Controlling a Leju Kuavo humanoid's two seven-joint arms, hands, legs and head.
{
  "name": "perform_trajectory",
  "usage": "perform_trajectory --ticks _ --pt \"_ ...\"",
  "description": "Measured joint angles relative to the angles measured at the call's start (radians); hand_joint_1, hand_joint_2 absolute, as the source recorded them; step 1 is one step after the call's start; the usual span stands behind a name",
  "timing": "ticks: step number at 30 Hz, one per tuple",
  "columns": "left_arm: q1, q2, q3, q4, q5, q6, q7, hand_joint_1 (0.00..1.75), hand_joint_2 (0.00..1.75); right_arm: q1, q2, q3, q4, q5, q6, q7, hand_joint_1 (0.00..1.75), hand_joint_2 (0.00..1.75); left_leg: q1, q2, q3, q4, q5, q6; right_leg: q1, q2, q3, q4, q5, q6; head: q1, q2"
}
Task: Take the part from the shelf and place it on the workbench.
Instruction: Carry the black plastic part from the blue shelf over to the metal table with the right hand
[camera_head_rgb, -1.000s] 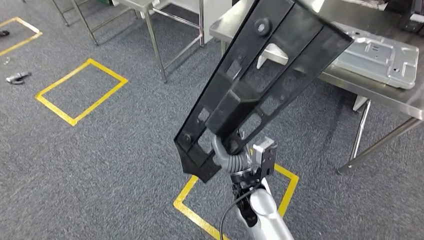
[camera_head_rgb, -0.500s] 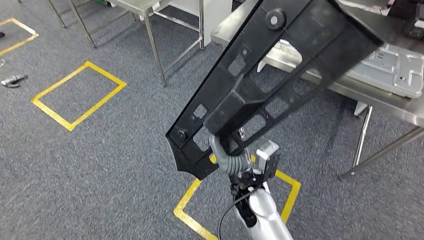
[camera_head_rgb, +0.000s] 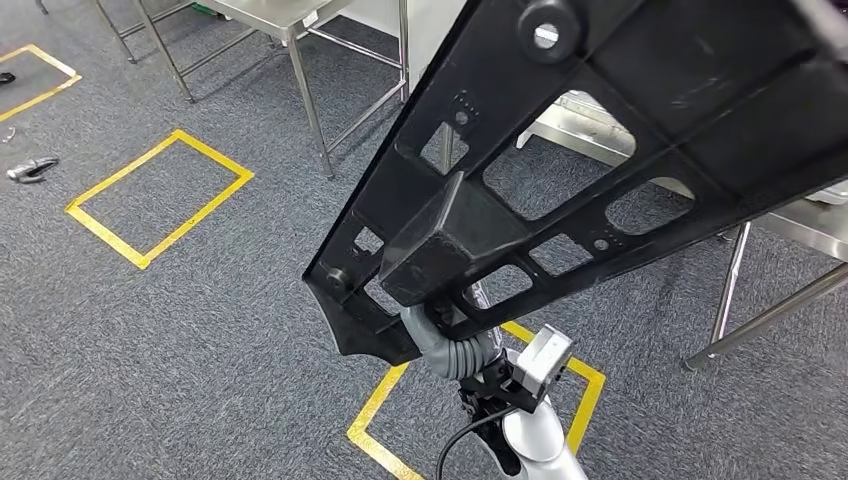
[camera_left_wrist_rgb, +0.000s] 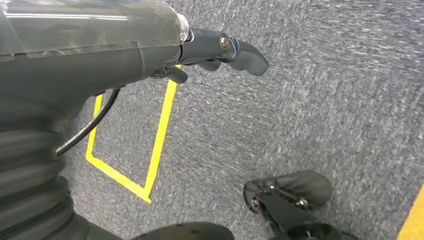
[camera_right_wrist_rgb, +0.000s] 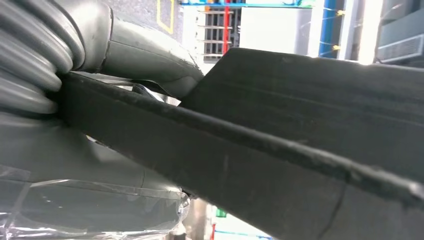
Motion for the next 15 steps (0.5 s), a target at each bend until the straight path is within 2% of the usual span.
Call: perform_trajectory --ticks 2,4,5,6,7,9,10,11,12,15 --pt "-0.004 0.0 0.0 0.0 -0.002 0.0 0.001 0.0 1.75 -0.002 -0.001 0.01 -0.016 0.004 0.001 0.0 1.75 1.75 0.0 0.001 -0.026 0.065 -0.037 -0.007 -0.006 -0.002 0.013 -0.01 -0.001 -0.012 -0.002 0.0" --pt "-0.006 0.0 0.0 0.0 -0.002 0.0 0.002 0.0 1.75 -0.003 -0.002 0.019 -0.025 0.007 0.002 0.002 1.75 1.75 0.003 0.001 -0.097 0.201 -0.093 -0.013 -0.004 -0.004 0.021 -0.011 -0.008 -0.019 -0.004 0.0" --pt "-0.008 0.0 0.0 0.0 -0.002 0.001 0.003 0.0 1.75 -0.002 -0.003 0.022 -0.027 0.008 0.002 0.004 1.75 1.75 0.003 0.001 -0.132 0.261 -0.108 -0.015 -0.003 -0.004 0.024 -0.011 -0.013 -0.021 -0.004 0.0" --pt "-0.01 0.0 0.0 0.0 -0.002 0.001 0.005 0.0 1.75 -0.001 -0.005 0.025 -0.028 0.009 0.002 0.006 1.75 1.75 0.003 0.001 -0.154 0.289 -0.103 -0.016 -0.002 -0.003 0.029 -0.011 -0.019 -0.021 -0.004 0.0" --pt "-0.012 0.0 0.0 0.0 -0.003 0.002 0.006 0.0 1.75 0.0 -0.006 0.028 -0.029 0.009 0.002 0.007 1.75 1.75 0.003 0.002 -0.154 0.276 -0.078 -0.015 -0.001 -0.002 0.036 -0.011 -0.025 -0.02 -0.004 0.0" --pt "-0.011 0.0 -0.001 0.0 -0.006 0.003 0.01 0.0 1.75 0.0 -0.008 0.033 -0.032 0.01 0.0 0.008 1.75 1.75 0.002 0.002 -0.104 0.152 0.006 -0.008 -0.001 0.001 0.054 -0.01 -0.04 -0.017 -0.004 0.0" --pt "-0.009 0.001 -0.001 0.0 -0.007 0.003 0.011 0.0 1.75 0.0 -0.008 0.034 -0.034 0.011 0.0 0.008 1.75 1.75 0.0 0.002 -0.074 0.085 0.032 -0.003 0.0 0.001 0.061 -0.009 -0.047 -0.013 -0.003 0.0" --pt "-0.008 0.001 -0.001 0.0 -0.009 0.003 0.012 0.0 1.75 -0.001 -0.009 0.035 -0.037 0.011 -0.001 0.008 1.75 1.75 -0.003 0.002 -0.053 0.037 0.044 0.003 0.001 0.002 0.065 -0.01 -0.052 -0.007 -0.003 0.0" --pt "-0.008 0.001 -0.002 0.0 -0.01 0.002 0.012 0.0 1.75 -0.001 -0.01 0.035 -0.038 0.011 -0.002 0.009 1.75 1.75 -0.006 0.001 -0.042 0.01 0.042 0.008 0.002 0.002 0.068 -0.01 -0.054 -0.002 -0.003 0.0" --pt "-0.005 0.001 -0.003 0.0 -0.012 0.002 0.012 0.0 1.75 0.0 -0.012 0.036 -0.043 0.011 -0.004 0.009 1.75 1.75 -0.004 -0.002 -0.026 -0.011 0.03 0.024 0.003 0.001 0.071 0.001 -0.053 0.015 -0.002 0.0"
